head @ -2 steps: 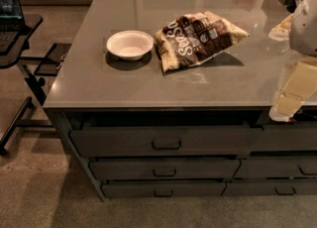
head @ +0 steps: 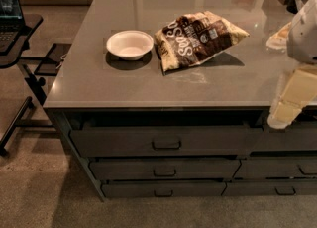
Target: Open top drawer
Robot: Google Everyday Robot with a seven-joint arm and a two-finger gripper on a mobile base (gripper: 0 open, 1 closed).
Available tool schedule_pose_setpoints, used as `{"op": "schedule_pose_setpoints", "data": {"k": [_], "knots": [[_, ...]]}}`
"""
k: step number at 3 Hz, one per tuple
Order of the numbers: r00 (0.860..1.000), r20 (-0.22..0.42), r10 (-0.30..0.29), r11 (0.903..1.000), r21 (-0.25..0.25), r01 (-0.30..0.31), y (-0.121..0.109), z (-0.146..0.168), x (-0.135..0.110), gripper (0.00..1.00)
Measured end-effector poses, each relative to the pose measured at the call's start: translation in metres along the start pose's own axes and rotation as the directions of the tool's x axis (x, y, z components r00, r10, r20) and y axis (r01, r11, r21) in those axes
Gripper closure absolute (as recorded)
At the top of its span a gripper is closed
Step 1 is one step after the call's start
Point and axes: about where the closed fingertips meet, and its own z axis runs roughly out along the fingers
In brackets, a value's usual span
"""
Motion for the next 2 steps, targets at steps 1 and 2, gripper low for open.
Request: {"op": "schedule_pose_setpoints", "data": {"k": [1,2], "knots": [[0.998,0.056,-0.012,0.9988,-0.047,0.015,0.026,0.024,0.007,0.00],[0.989,0.150,-0.021,0.9960,-0.083,0.033,0.061,0.054,0.016,0.00]]}}
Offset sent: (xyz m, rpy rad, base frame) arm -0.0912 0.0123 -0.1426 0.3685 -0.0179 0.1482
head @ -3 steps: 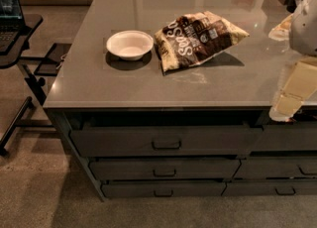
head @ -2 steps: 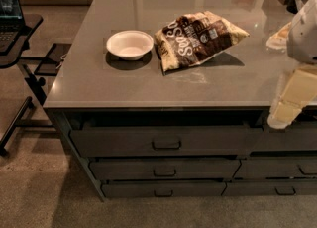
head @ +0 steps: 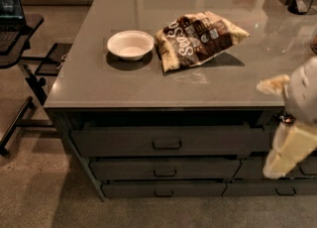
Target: Open top drawer
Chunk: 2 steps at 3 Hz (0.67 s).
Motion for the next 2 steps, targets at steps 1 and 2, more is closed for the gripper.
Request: {"op": "schedule_pose_setpoints", "data": {"k": [1,2], "knots": [[0.987,0.162,0.024,0.9997,0.003,-0.025,0.0210,0.0463,0.0185,0.00],[0.978,0.208,0.010,0.9994,0.030,-0.017,0.0199,0.0453,0.0127,0.00]]}}
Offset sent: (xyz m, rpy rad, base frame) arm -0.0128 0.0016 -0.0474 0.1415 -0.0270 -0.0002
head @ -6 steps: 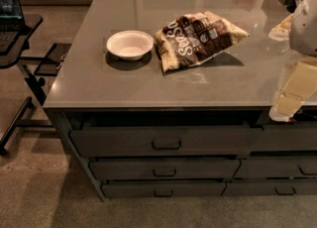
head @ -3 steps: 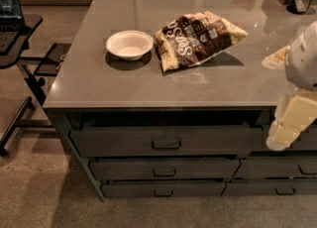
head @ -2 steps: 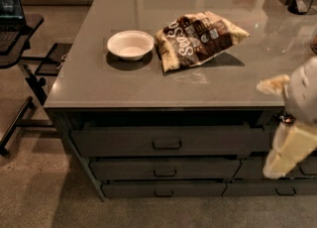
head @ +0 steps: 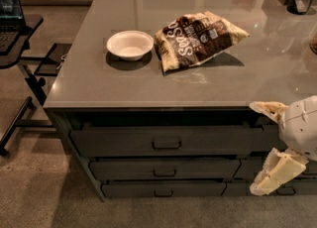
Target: Open top drawer
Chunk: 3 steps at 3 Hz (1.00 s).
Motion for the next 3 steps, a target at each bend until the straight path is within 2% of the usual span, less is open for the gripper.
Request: {"op": "schedule_pose_setpoints", "data": {"k": [1,2,3], "knots": [[1.000,0.000,0.000,1.0000,0.000,0.000,0.000,0.000,0.000,0.00],[0.999,0.036,-0.015,0.9998,0.010,0.015,0.002,0.011,-0.004,0.00],[0.996,0.078,-0.044,0.9981,0.046,0.041,0.003,0.031,-0.005,0.00]]}}
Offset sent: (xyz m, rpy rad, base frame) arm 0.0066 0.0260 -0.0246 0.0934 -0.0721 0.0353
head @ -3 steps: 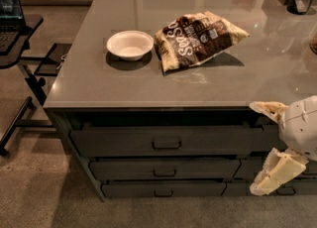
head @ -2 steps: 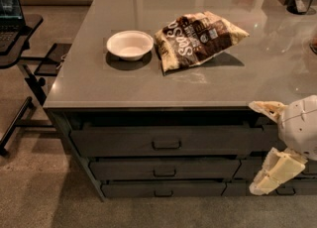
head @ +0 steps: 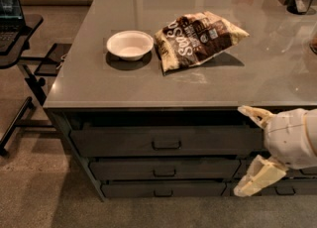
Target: Open top drawer
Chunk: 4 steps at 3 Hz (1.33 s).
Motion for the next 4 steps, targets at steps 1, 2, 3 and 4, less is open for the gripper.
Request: {"op": "schedule_pose_setpoints", "data": {"k": [1,2,3,4], "knots": [[0.998,0.011,-0.058,0.9964,0.062,0.057,-0.007,0.032,0.005,0.00],[0.996,-0.020,-0.082,0.9915,0.099,0.084,-0.016,0.065,0.020,0.00],[0.993,-0.082,-0.080,0.9845,0.150,0.092,-0.033,0.082,0.042,0.00],[0.991,-0.128,-0.036,0.9809,0.185,0.059,-0.052,0.091,0.075,0.00]]}}
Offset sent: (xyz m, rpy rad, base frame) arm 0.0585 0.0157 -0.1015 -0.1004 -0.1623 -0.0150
